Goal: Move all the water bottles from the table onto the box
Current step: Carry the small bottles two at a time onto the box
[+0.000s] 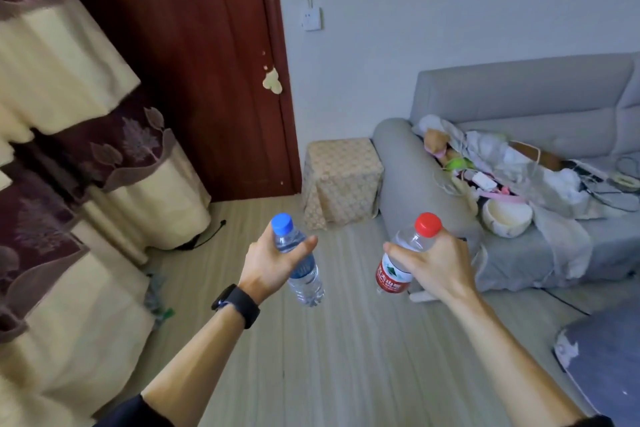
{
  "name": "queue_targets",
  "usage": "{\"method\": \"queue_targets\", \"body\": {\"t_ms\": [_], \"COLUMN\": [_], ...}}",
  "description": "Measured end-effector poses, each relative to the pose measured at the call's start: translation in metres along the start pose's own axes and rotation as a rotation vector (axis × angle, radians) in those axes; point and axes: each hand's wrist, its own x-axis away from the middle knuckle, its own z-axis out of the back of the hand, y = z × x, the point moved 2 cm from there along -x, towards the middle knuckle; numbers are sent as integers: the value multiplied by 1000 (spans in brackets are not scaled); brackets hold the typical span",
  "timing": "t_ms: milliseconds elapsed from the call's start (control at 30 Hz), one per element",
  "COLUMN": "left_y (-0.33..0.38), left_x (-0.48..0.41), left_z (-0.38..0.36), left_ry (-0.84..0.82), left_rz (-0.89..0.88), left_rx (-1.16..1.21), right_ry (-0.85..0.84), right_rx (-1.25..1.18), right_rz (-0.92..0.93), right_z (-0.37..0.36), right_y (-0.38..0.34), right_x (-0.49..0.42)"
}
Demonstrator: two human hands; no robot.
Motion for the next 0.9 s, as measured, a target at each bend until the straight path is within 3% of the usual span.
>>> {"method": "queue_targets", "body": {"t_ms": [233, 600, 900], "left_y": [-7, -33, -23], "left_x": [-118, -349, -510], "left_z": [-19, -51, -123], "left_ry": [24, -42, -192], "left_rz": [56, 70, 87], "left_rx": [-17, -65, -88], "right_ry": [-11, 30, 15], "right_rx": [116, 121, 132], "right_rz": [59, -96, -213], "right_z": [-38, -104, -123], "right_y": [-6, 1, 29], "right_x": [-129, -307, -452]}}
